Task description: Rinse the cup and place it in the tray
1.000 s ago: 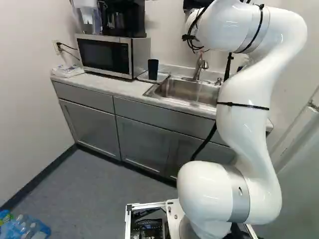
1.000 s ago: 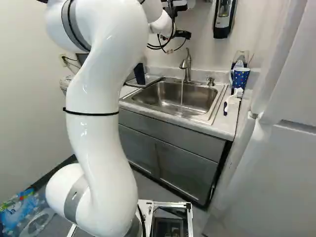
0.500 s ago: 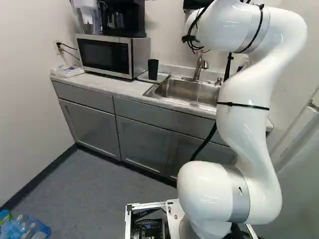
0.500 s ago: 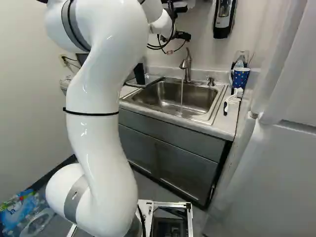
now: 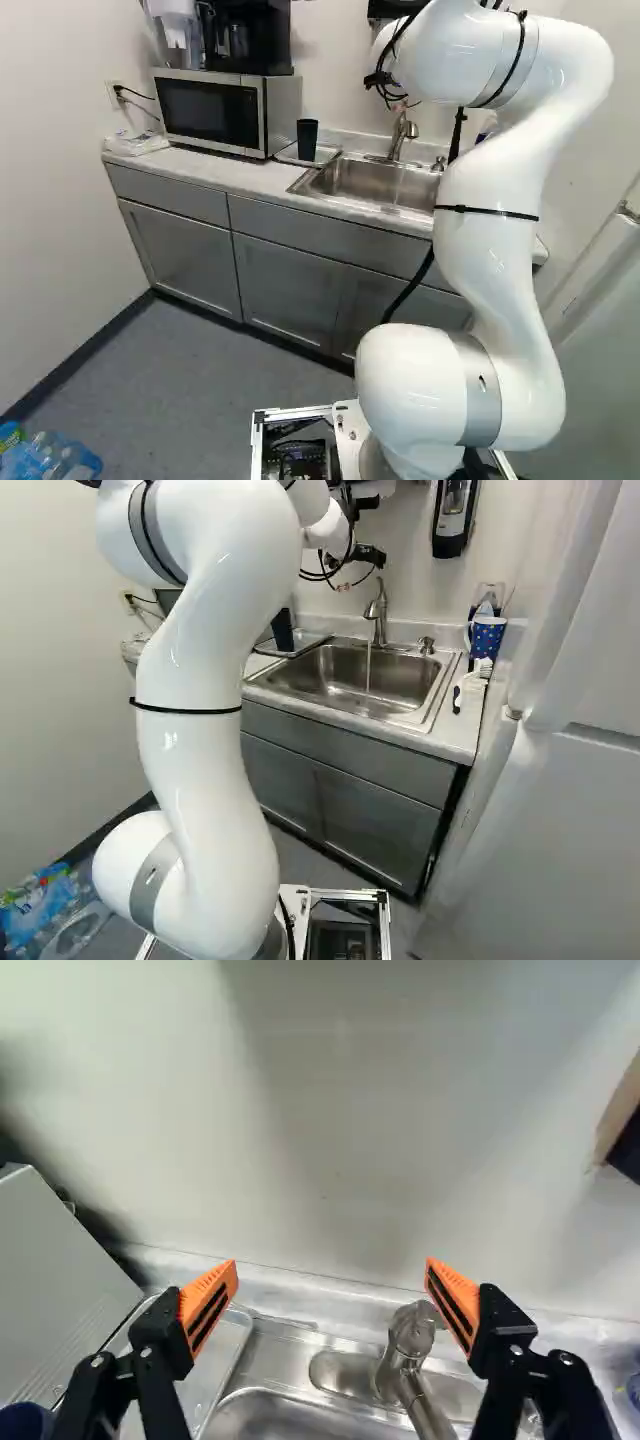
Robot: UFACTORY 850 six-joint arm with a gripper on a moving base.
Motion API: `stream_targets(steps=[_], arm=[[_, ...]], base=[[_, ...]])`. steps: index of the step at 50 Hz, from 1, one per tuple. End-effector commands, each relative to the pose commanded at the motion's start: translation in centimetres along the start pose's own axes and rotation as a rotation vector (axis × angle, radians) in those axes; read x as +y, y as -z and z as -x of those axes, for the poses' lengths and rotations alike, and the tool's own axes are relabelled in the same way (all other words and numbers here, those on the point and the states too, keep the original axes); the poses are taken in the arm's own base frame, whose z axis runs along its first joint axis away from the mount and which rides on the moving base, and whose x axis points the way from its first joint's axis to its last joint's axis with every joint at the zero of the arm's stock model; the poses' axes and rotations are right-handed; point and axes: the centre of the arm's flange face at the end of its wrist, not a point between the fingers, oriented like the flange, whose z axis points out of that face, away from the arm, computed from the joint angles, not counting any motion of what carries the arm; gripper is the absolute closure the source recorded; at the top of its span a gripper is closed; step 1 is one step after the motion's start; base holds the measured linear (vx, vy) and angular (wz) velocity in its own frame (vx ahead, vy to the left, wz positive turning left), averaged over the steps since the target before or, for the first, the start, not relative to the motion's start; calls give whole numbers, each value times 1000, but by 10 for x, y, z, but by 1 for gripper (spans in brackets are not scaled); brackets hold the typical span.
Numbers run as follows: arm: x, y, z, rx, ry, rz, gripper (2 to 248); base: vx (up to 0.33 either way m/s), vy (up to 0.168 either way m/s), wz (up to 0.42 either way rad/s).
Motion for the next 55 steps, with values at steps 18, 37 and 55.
stream_targets(steps=[18,37,55], arm=[[0,0,3,-29,0,0,3],[0,0,5,-50,0,0,3],[-1,3,6,-66,0,-1,3]], base=[[0,0,0],[0,0,0],[0,0,0]])
